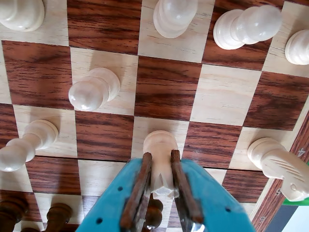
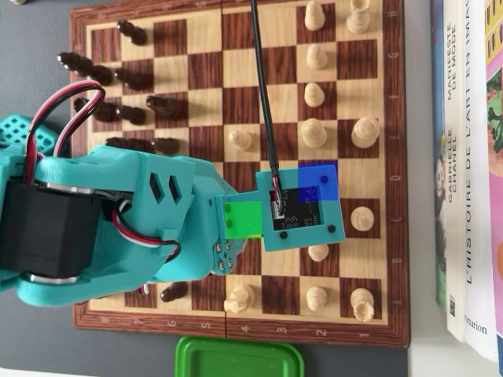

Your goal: Play chess

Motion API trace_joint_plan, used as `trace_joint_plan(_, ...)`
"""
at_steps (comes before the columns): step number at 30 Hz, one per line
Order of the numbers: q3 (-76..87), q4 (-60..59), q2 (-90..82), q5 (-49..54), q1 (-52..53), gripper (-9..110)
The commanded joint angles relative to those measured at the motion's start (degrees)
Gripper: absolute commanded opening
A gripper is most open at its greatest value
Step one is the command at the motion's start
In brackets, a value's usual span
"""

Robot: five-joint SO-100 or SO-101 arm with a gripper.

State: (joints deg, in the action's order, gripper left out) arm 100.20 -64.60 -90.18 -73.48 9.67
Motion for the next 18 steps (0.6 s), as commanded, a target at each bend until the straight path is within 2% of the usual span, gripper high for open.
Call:
trace_joint_plan(1,-0.4,0.5,0.5,0.3,0.6,4)
trace_joint_plan(18,-1.1,0.5,2.8,0.3,0.7,5)
